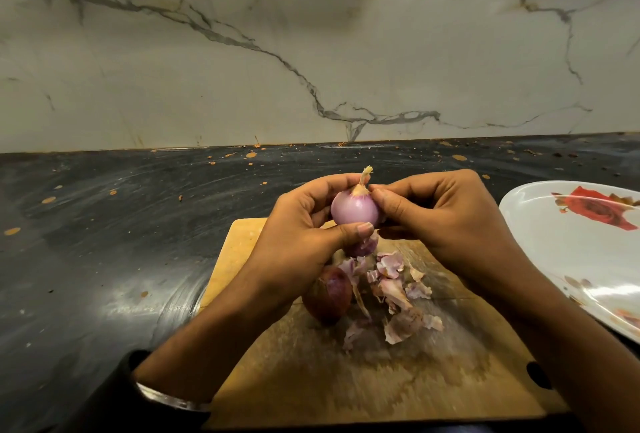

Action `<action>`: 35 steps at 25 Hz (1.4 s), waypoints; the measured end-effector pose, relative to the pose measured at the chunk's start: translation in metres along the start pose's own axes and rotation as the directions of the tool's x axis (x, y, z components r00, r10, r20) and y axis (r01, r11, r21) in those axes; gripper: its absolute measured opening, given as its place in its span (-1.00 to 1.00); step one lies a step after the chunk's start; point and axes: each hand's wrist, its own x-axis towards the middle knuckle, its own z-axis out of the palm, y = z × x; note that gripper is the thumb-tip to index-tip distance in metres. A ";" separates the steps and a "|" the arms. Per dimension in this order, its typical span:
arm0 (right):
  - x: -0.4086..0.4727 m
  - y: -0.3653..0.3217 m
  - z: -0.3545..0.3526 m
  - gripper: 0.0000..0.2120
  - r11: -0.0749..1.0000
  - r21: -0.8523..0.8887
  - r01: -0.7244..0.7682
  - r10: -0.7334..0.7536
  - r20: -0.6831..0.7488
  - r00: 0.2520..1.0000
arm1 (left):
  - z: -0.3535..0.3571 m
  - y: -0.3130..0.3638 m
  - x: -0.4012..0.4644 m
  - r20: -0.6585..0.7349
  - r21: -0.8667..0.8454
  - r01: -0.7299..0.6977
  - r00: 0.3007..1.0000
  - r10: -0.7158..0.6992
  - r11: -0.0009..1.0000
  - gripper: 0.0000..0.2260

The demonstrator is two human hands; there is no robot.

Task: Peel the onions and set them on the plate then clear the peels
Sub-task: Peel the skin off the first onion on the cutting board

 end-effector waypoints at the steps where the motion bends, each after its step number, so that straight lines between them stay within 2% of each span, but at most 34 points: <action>1: 0.000 0.000 0.000 -0.88 1.000 -0.012 0.007 -0.007 -0.009 1.000 | 0.000 0.000 0.000 0.002 0.000 0.006 1.000 -0.006 1.000 -0.53; 4: 0.000 0.001 0.000 -0.89 1.000 -0.018 -0.002 0.002 -0.032 0.999 | 0.001 -0.001 -0.001 0.009 0.004 0.010 1.000 -0.010 1.000 -0.52; 11: 0.001 0.000 0.002 -0.88 0.984 0.157 -0.083 0.079 0.028 0.996 | 0.000 0.002 0.001 0.001 -0.090 0.020 1.000 -0.020 0.996 -0.56; 18: 0.001 -0.002 0.003 -0.90 0.994 0.094 -0.055 0.056 -0.015 0.998 | 0.000 0.002 0.001 -0.008 -0.091 0.023 1.000 -0.024 0.996 -0.55; 28: 0.000 -0.005 0.006 -0.89 0.911 0.340 -0.233 0.233 0.042 0.972 | 0.001 0.003 0.001 -0.065 -0.137 0.039 0.997 -0.048 0.990 -0.58; 33: -0.002 -0.004 0.009 -0.76 0.940 0.282 -0.191 0.206 -0.025 0.978 | 0.002 -0.002 0.001 -0.061 -0.118 0.054 0.996 -0.061 0.992 -0.57; 35: -0.003 -0.004 0.011 -0.80 0.954 0.258 -0.153 0.173 -0.055 0.983 | 0.003 -0.003 0.000 -0.057 -0.110 0.057 0.996 -0.063 0.992 -0.57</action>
